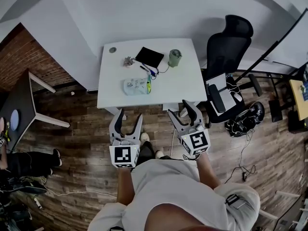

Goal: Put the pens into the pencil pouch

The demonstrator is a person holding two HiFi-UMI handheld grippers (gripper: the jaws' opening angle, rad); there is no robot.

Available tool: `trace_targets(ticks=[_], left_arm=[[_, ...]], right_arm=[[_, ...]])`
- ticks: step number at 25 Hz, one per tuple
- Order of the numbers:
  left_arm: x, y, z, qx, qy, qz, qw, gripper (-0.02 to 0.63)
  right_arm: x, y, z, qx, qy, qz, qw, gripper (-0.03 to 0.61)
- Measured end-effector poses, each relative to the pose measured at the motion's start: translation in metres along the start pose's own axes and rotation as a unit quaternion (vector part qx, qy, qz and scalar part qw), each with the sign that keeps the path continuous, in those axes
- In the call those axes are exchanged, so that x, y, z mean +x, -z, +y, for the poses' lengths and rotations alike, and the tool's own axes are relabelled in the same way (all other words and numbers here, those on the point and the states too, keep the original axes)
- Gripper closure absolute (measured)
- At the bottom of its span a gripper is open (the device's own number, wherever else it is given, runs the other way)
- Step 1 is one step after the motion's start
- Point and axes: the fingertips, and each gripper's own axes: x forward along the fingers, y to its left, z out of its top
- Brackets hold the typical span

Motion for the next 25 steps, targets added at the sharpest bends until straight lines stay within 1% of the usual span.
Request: trace_targets(ticks=[4,10,16,25], left_arm=[[0.021,0.001,0.011,-0.001,0.002,0.000,1.0000,0.350],[0.051,0.000,0.030,0.003,0.016,-0.005,0.9999,0.350],[0.084,0.001,0.060,-0.002,0.022,-0.006,0.9997,0.350],[0.125,-0.002,0.097,-0.001,0.043,-0.012,0.9990,0.350]], right_arm=[[0.019,-0.001,-0.010,0.001,0.004,0.002,1.000,0.305],[0.051,-0.001,-0.023,-0.002,0.015,0.005,1.000,0.305],[0.087,-0.004,-0.033,-0.003,0.029,0.010,1.000,0.305],[0.133,-0.010,-0.044,-0.006,0.050,0.017,0.999,0.305]])
